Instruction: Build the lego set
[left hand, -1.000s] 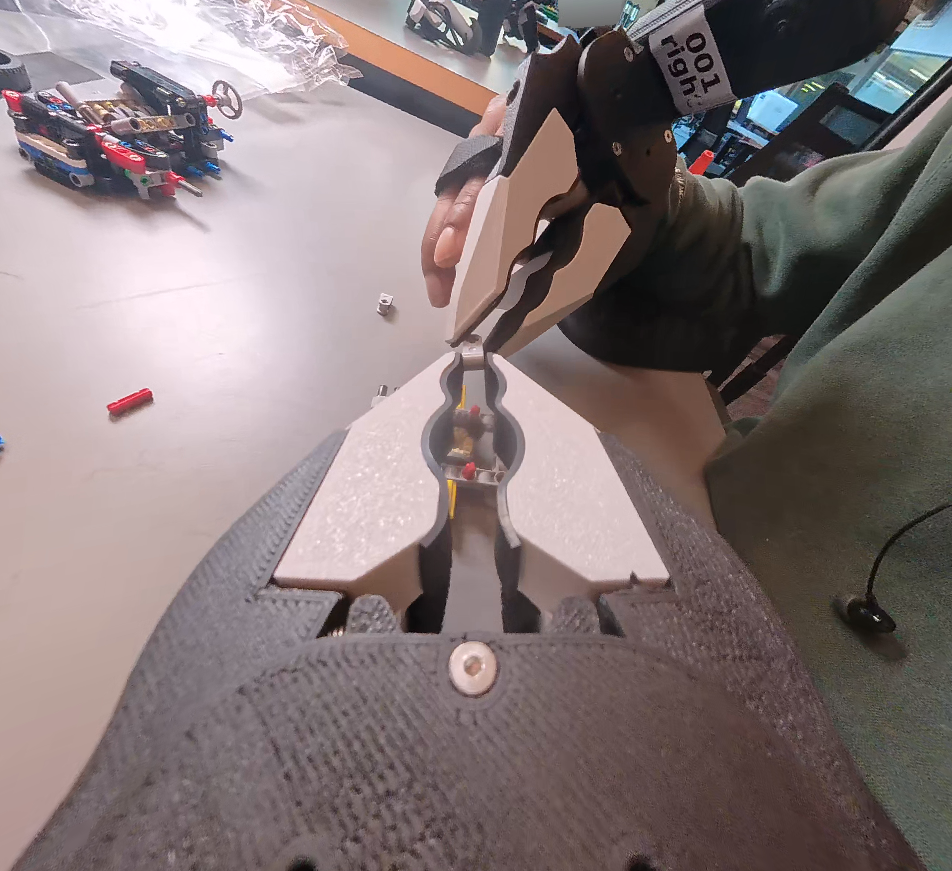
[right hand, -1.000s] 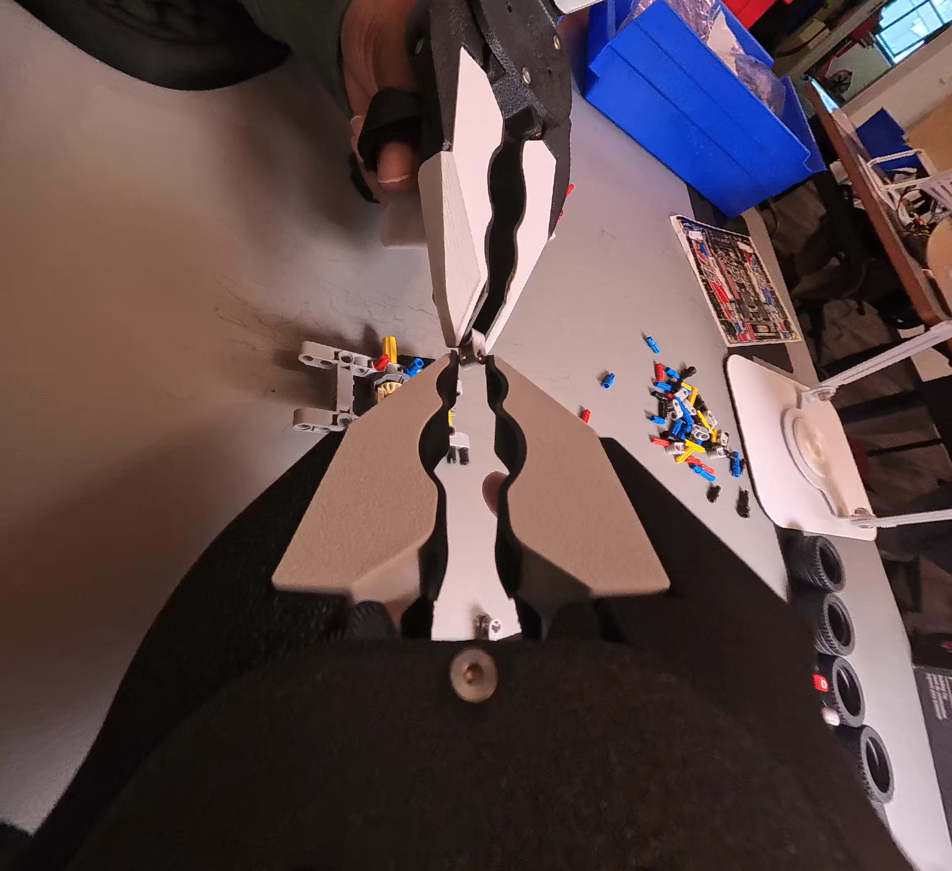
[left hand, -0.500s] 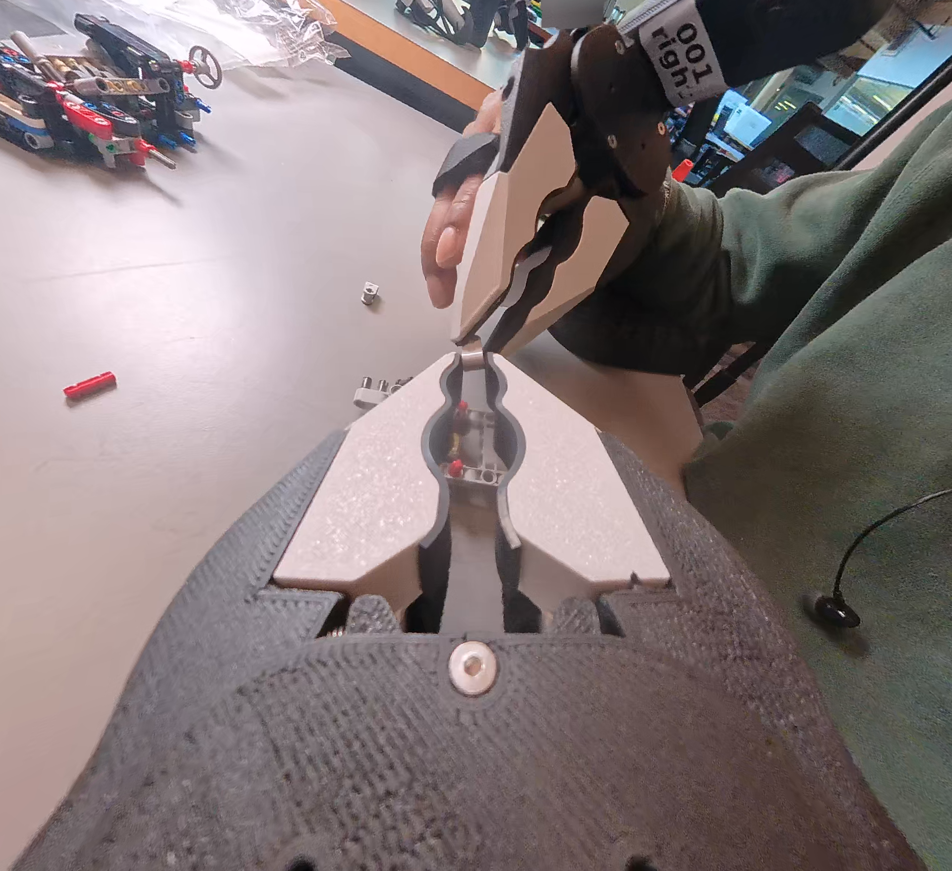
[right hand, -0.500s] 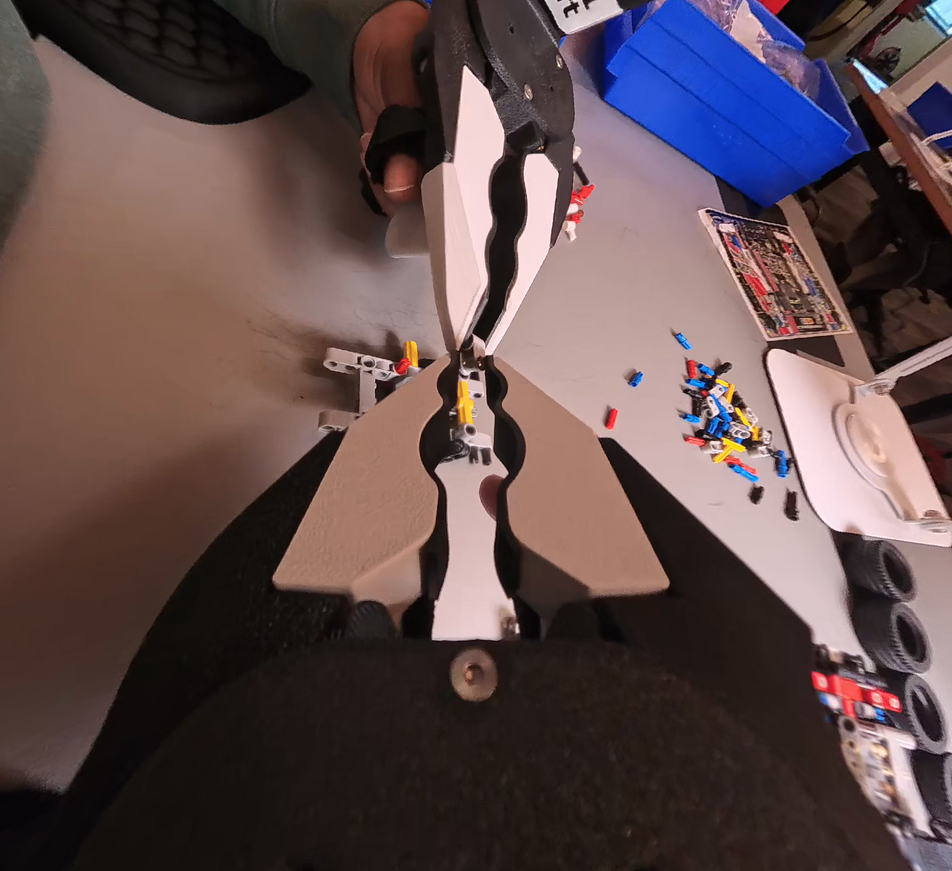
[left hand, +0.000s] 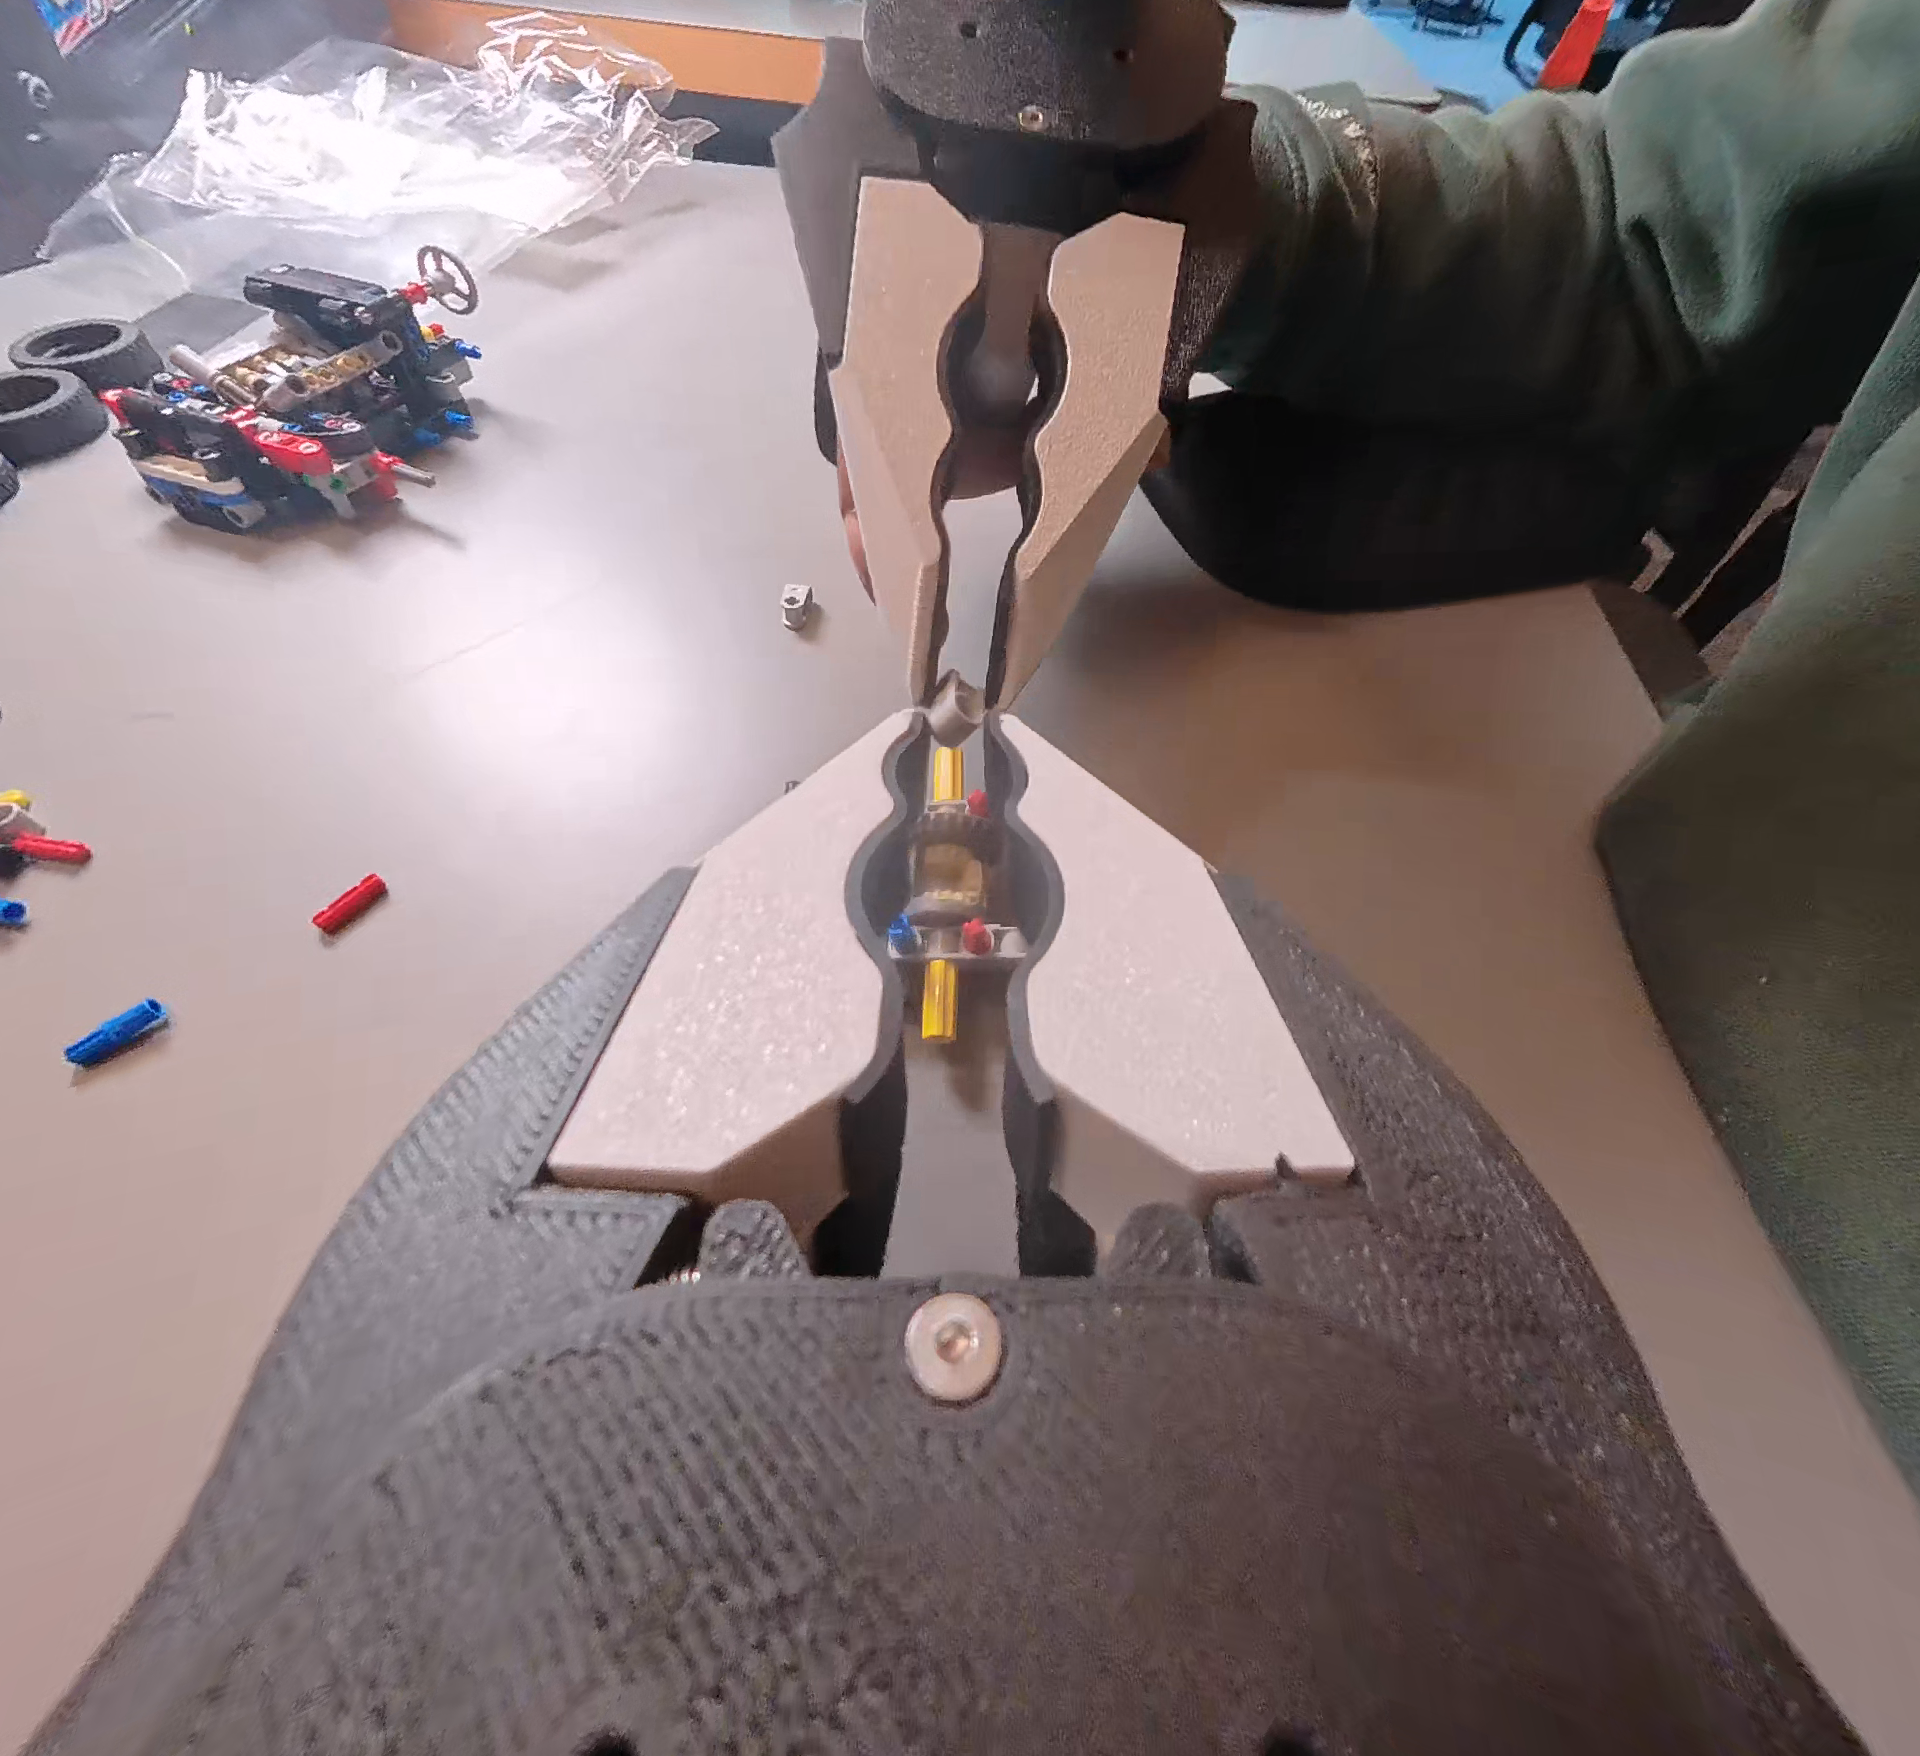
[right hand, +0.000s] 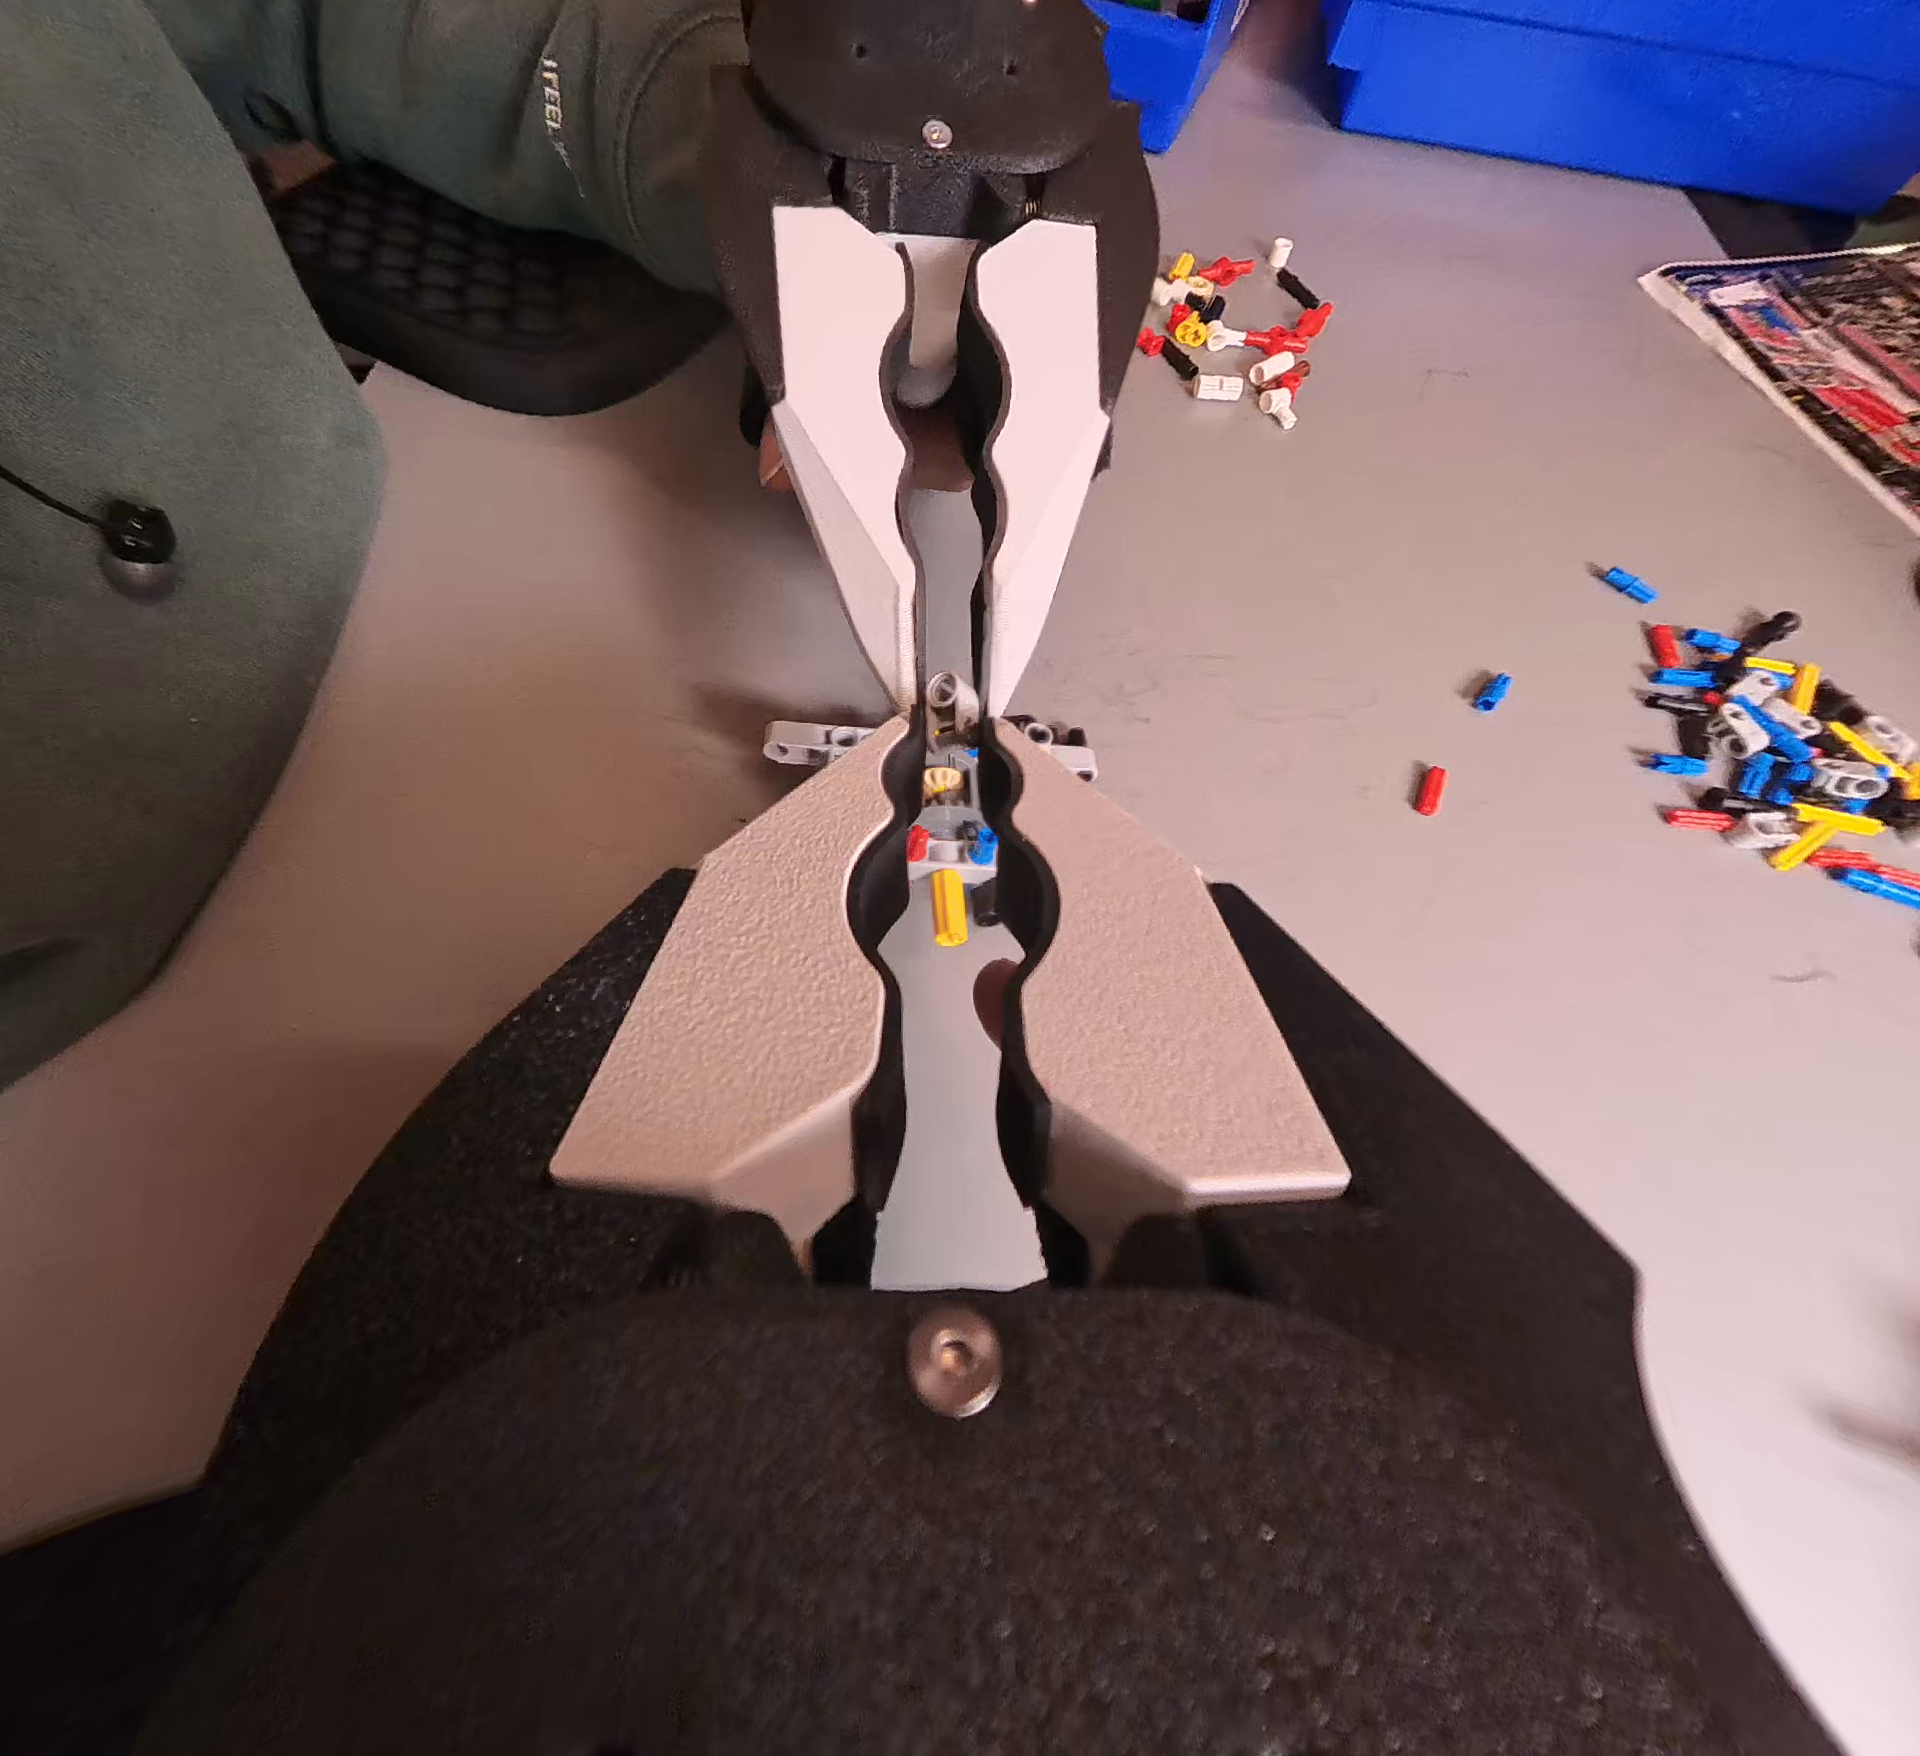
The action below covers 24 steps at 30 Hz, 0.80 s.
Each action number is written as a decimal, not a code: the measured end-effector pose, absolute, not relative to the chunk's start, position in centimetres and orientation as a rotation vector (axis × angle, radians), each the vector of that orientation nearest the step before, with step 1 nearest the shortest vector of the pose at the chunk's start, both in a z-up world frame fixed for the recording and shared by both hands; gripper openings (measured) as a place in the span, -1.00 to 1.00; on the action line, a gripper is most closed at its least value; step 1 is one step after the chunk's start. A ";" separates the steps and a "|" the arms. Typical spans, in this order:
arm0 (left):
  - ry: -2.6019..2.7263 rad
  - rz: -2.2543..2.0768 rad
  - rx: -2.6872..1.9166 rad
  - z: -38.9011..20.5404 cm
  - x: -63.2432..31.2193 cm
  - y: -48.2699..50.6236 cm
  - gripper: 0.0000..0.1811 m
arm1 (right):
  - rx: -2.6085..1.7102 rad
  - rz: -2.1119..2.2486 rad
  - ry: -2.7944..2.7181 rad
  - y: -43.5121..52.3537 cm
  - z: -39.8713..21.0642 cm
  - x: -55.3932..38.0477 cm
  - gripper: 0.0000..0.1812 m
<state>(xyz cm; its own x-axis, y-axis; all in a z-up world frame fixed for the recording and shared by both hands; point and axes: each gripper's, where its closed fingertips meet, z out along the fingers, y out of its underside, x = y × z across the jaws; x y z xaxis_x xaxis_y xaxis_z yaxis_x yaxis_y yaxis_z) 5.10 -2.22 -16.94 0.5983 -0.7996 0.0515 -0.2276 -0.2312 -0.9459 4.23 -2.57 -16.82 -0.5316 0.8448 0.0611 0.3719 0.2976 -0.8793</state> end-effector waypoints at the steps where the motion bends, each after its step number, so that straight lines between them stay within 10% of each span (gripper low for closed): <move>1: 0.847 -0.670 -1.763 -16.9 5.1 -2.2 -0.92 | -1.084 1.181 -2.044 -2.6 -16.8 4.3 -0.91; 24: 0.719 -0.899 -1.851 -17.2 5.1 -2.5 -0.92 | -0.958 0.969 -2.096 -2.7 -17.1 4.2 -0.93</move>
<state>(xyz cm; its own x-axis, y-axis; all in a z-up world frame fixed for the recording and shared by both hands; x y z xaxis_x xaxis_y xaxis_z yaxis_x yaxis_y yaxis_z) 5.14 -2.45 -17.20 0.5615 -0.7788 0.2798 -0.1019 -0.4006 -0.9106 4.20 -2.68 -17.15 -0.5369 0.8104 0.2343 0.3465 0.4651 -0.8146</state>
